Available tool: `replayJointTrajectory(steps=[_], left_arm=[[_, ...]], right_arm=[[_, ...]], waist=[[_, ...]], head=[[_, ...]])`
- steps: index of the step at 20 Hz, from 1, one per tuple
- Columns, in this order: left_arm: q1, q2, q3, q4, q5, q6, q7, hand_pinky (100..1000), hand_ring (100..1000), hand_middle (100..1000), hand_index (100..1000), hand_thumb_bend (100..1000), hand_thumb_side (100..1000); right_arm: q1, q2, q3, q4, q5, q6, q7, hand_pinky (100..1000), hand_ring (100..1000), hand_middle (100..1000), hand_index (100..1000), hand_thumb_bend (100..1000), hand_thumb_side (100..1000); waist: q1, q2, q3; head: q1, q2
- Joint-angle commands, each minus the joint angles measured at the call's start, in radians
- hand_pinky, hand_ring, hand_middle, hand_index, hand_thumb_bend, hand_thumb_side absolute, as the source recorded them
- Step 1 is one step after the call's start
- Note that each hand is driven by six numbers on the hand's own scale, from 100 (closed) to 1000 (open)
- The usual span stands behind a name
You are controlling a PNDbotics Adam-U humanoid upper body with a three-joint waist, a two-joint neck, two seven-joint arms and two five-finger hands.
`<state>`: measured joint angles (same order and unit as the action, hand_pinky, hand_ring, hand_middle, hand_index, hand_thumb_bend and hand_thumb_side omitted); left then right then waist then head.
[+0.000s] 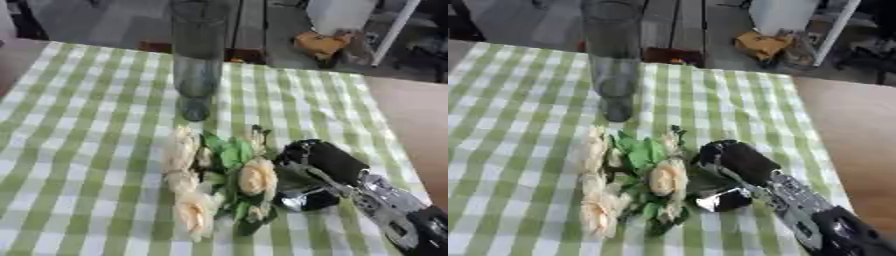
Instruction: Arrange flowers into the vase.
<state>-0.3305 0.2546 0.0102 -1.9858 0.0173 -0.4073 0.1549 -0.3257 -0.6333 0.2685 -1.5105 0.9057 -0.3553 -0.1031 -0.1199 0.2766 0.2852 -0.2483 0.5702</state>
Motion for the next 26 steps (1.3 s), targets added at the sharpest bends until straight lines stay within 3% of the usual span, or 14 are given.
replayJointTrajectory(steps=[1,7,13,26], left_arm=[[-0.009,0.007,0.000,-0.014,0.003,0.003,-0.002,546,852,921,942,100,856],[-0.006,0.007,0.000,-0.014,0.003,0.006,-0.001,545,852,920,942,100,856],[-0.005,0.008,0.000,-0.014,0.003,0.007,0.000,544,852,921,940,100,855],[-0.001,0.008,0.000,-0.014,0.001,0.011,0.000,542,852,921,941,100,854]], right_arm=[[-0.012,-0.014,-0.003,0.009,0.018,0.002,-0.003,557,588,490,690,485,535],[-0.020,-0.016,-0.003,0.019,0.006,-0.001,0.000,512,552,453,650,433,522],[-0.025,-0.025,0.001,0.020,-0.019,-0.007,0.010,439,486,368,563,326,509],[-0.037,-0.052,0.009,-0.010,-0.107,-0.029,0.061,394,403,251,440,150,507]], waist=[[0.004,-0.013,0.002],[0.003,-0.013,0.005],[0.001,-0.012,0.005],[0.000,-0.013,0.004]], head=[[-0.004,-0.009],[-0.006,-0.006],[-0.007,-0.005],[-0.009,-0.003]])
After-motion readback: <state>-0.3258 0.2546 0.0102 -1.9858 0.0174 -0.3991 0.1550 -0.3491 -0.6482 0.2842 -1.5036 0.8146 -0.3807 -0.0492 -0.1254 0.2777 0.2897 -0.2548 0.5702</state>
